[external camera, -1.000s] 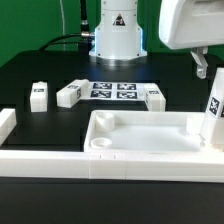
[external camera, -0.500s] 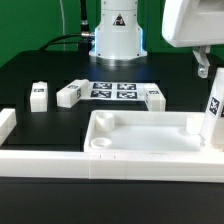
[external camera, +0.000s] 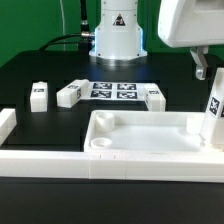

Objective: Assemble desk

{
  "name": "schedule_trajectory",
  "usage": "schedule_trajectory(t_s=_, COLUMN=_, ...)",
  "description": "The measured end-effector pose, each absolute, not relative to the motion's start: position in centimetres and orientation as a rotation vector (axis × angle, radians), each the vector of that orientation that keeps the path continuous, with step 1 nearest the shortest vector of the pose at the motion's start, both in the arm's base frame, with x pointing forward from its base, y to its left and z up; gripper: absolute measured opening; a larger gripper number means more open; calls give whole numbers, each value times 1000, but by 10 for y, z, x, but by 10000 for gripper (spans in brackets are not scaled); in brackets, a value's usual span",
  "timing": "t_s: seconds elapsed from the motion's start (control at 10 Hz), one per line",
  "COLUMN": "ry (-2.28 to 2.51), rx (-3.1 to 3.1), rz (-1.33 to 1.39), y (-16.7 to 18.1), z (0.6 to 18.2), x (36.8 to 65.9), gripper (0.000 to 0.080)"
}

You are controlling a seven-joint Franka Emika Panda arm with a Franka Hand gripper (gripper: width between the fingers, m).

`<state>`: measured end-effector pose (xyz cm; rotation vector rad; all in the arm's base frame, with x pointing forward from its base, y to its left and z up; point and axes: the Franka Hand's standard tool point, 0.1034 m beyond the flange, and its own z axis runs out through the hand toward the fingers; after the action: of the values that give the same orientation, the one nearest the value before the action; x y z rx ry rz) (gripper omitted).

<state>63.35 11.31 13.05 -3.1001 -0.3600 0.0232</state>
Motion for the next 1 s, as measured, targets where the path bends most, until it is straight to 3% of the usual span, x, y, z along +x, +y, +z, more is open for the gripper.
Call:
schedule_trajectory(t_s=0.4, ry=-371, rx=-3096, rz=15, y=115, z=118, x=626, gripper=649)
schedule_trajectory(t_s=0.6, ry=-385, rx=-3094, rz=16, y=113, z=118, x=627, gripper=386)
schedule_trajectory(t_s=0.7, ry=-392, rx=-3096, rz=14, y=110, z=118, x=628, gripper=386)
schedule_trajectory(t_s=0.8, ry=-389, rx=-3098, rz=14, y=109, z=118, x=628, gripper=297)
schedule_trajectory(t_s=1.0, ry=-375, rx=-3099, rz=14, y=109, z=118, x=628, gripper=297)
